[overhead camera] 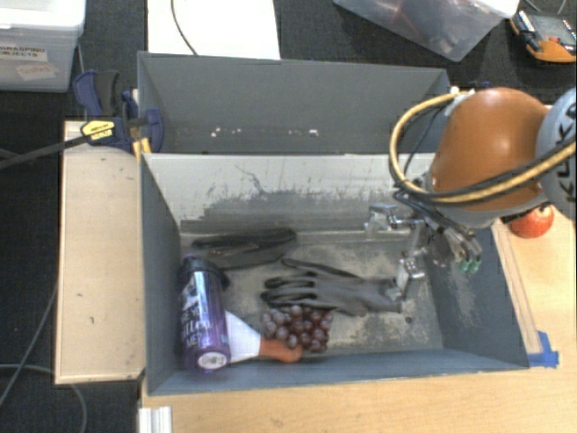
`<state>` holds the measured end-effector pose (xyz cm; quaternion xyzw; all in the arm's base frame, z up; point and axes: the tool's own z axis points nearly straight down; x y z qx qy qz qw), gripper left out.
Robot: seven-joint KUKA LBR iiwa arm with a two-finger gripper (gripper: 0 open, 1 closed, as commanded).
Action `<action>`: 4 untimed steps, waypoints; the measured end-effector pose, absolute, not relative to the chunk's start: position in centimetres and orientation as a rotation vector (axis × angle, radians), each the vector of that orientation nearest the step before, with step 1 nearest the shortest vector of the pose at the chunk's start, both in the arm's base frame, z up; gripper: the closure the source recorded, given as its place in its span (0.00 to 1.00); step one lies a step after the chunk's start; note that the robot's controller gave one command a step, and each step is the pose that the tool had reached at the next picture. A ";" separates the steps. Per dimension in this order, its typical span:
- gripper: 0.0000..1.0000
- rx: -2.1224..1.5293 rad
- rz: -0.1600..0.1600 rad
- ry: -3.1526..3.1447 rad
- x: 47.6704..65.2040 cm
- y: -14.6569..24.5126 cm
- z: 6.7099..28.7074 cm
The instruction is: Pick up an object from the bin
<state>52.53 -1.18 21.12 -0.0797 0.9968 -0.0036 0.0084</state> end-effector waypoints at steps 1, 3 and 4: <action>0.00 -0.443 0.003 3.118 48.1 -2.5 10.9; 0.00 0.011 0.003 3.155 51.4 -1.3 8.6; 0.00 -0.031 0.003 3.145 51.9 -2.0 9.7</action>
Offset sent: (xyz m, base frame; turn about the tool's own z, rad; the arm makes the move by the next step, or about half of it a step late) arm 0.0179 -0.0140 -0.0313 0.0056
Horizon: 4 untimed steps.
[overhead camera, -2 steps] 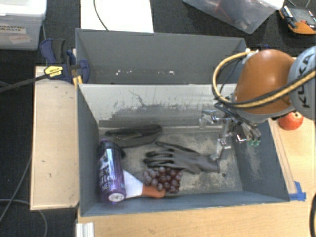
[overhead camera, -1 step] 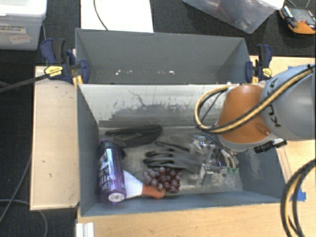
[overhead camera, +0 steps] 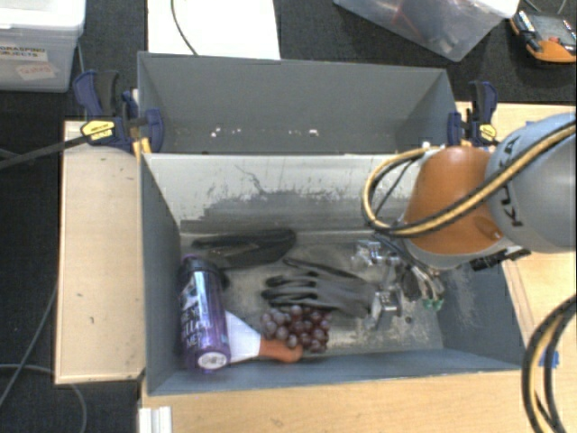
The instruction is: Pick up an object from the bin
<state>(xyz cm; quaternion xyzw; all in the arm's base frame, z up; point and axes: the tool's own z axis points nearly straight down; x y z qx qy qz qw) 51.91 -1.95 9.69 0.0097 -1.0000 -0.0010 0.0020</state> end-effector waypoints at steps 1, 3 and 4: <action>0.00 0.695 -0.006 -3.060 52.0 -1.1 9.5; 0.00 0.641 -0.004 -3.079 51.4 -2.6 8.7; 0.00 0.053 -0.005 -3.145 51.3 -4.4 7.2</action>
Offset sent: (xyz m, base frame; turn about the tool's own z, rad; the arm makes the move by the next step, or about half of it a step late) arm -0.0074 0.0152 -0.0269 0.0106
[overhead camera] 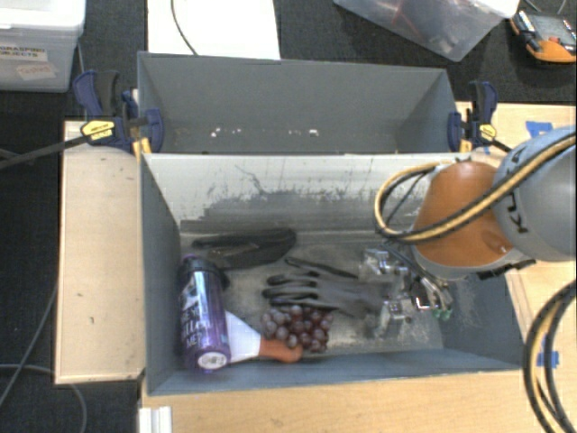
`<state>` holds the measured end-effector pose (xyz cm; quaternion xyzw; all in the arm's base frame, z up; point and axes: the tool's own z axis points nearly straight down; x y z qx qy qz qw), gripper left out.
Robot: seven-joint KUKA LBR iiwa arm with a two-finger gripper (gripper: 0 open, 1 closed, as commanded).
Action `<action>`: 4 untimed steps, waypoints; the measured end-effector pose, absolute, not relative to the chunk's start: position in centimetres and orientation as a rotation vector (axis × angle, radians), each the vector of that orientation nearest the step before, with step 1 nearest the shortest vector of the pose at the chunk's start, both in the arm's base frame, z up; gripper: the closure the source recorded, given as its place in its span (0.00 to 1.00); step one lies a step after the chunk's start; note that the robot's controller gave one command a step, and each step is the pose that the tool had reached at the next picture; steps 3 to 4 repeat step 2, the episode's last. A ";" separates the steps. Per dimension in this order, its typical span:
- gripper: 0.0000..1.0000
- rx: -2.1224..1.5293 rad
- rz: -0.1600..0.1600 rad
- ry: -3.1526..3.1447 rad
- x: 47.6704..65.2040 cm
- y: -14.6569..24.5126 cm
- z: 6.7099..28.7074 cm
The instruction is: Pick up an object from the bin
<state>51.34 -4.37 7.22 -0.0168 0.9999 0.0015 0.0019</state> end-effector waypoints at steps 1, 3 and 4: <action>1.00 -0.660 0.003 3.063 51.8 -3.9 9.3; 1.00 -0.659 0.003 3.063 51.8 -3.9 9.3; 1.00 -0.659 0.003 3.063 51.8 -3.9 9.3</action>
Offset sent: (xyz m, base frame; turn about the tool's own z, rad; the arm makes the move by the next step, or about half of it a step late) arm 0.0000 0.0000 0.0000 0.0000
